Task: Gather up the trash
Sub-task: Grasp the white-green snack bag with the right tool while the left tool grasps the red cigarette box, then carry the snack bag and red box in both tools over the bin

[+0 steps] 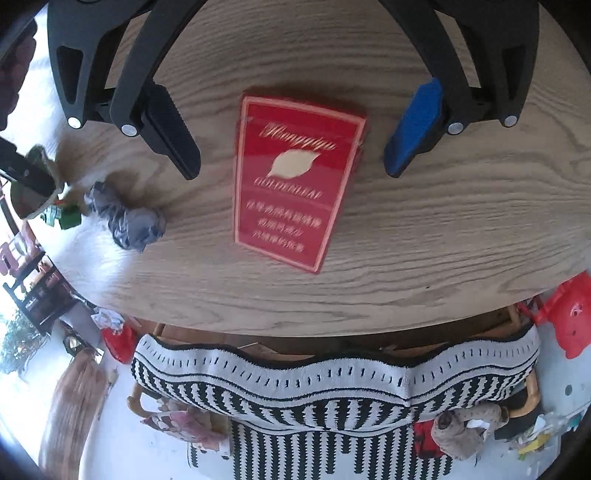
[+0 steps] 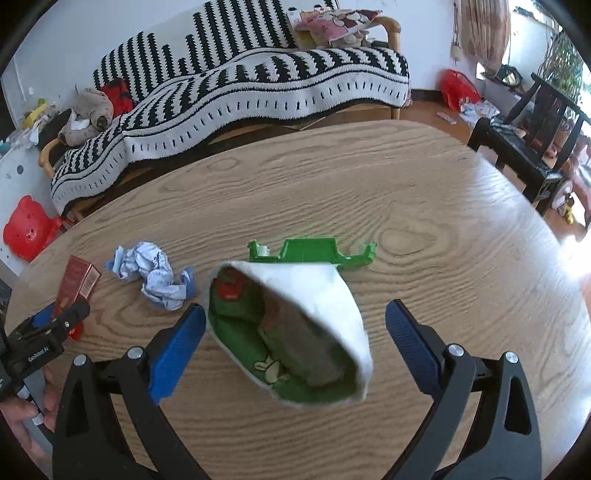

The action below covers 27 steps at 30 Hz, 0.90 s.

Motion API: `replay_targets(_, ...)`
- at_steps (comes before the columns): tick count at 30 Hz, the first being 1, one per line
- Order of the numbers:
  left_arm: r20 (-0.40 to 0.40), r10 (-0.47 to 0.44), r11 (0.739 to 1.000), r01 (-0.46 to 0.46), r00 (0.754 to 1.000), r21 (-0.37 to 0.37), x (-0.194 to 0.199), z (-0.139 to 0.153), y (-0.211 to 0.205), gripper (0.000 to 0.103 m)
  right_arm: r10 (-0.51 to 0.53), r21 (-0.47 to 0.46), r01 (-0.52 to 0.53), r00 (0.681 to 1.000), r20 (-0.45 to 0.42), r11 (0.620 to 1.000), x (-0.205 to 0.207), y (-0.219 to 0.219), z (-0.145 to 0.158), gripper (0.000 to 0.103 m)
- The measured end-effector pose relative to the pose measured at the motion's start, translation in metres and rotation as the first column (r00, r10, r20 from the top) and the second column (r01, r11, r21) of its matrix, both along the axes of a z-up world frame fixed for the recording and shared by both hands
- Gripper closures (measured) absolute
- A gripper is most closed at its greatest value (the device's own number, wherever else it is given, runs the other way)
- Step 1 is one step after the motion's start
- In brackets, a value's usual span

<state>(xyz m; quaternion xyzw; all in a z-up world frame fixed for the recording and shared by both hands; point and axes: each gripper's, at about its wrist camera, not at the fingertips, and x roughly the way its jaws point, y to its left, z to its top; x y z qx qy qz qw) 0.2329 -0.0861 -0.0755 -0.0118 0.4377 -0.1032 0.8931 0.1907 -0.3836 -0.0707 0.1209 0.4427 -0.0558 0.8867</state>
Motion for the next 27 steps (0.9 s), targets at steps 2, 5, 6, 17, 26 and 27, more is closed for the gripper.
replay_targets(2,0.000,-0.010,1.000,0.010,1.000,0.022,0.000,0.000,-0.005,0.010,-0.006,0.020,0.006,1.000,0.006,1.000,0.001,-0.003,-0.001,0.020)
replay_targets(5,0.021,-0.024,0.995,0.022,1.000,0.098,-0.006,0.002,-0.012,0.043,0.005,0.069,-0.005,1.000,-0.005,0.998,0.001,-0.003,-0.002,0.035)
replay_targets(6,0.017,-0.028,0.994,0.027,0.999,0.101,-0.007,0.003,-0.012,0.043,0.007,0.077,-0.007,1.000,-0.001,0.997,-0.001,-0.003,-0.001,0.035)
replay_targets(17,0.045,-0.019,0.998,0.016,0.999,0.058,-0.043,0.037,-0.001,0.045,0.033,0.075,-0.040,0.995,0.092,0.996,-0.054,0.002,0.050,0.036)
replay_targets(26,0.078,-0.104,0.994,0.101,0.991,0.046,-0.095,0.062,-0.031,0.045,0.017,0.063,-0.022,0.997,0.080,0.998,-0.109,-0.020,0.062,0.035)
replay_targets(27,0.079,-0.120,0.992,0.116,0.990,0.044,-0.103,0.063,-0.038,0.045,0.012,0.060,-0.017,0.997,0.078,0.998,-0.114,-0.025,0.063,0.035)
